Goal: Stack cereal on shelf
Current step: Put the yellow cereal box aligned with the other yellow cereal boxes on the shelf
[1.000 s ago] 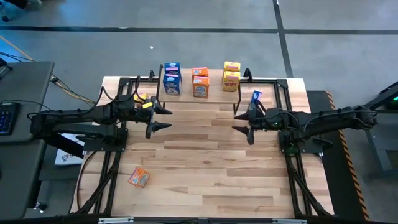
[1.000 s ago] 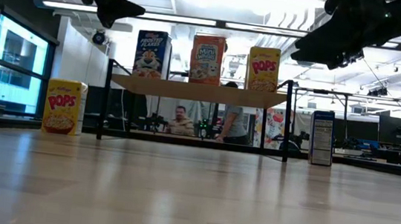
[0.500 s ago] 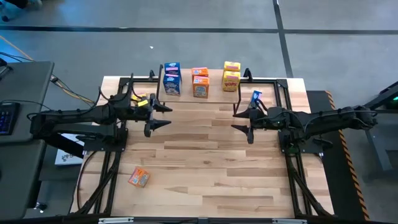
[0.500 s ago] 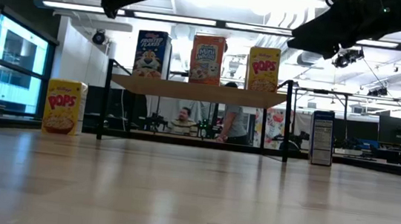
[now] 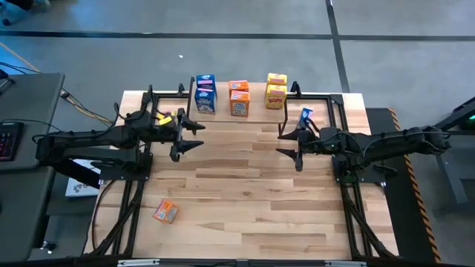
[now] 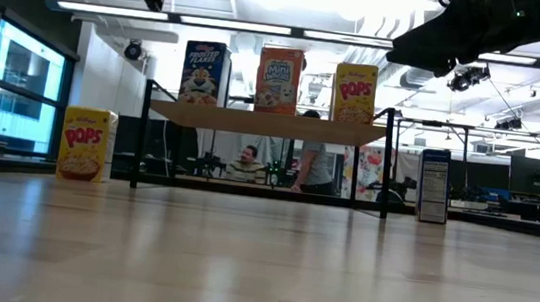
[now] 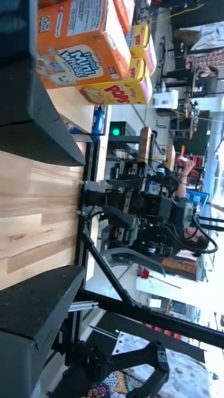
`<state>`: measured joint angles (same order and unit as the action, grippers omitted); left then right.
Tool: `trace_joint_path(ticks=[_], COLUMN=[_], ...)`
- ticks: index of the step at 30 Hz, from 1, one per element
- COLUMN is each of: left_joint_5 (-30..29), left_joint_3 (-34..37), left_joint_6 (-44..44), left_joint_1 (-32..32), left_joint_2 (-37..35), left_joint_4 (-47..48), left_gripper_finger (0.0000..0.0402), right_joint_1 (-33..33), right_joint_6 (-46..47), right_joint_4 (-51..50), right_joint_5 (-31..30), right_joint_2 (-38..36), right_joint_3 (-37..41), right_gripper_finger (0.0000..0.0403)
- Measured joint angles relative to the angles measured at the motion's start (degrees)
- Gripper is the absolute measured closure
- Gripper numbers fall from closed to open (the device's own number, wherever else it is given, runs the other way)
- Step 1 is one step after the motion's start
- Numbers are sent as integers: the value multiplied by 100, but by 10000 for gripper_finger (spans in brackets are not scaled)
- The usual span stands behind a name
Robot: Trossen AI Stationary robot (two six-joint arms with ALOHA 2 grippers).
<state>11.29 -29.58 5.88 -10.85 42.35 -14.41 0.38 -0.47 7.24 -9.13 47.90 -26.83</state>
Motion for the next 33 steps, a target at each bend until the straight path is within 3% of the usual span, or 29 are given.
trace_joint_path(ticks=[12, 21, 28, 33], left_joint_5=[13, -4, -37, -401], left_joint_3=[0, 0, 0, 0], left_joint_6=[-18, -539, -231, -324], left_joint_1=[-293, -458, -461, -461], left_joint_2=[0, 0, -123, -388], left_joint_4=[-34, -88, 298, 783], left_gripper_finger=[128, 116, 116, 116], right_joint_1=[0, 0, 0, 0], right_joint_6=[49, 2, -105, -92], right_joint_4=[31, 144, 143, 117], right_joint_5=[76, -45, -240, -233], right_joint_2=[0, 0, 0, 0], right_joint_3=[-9, -9, -9, -9], right_gripper_finger=[192, 192, 192, 192])
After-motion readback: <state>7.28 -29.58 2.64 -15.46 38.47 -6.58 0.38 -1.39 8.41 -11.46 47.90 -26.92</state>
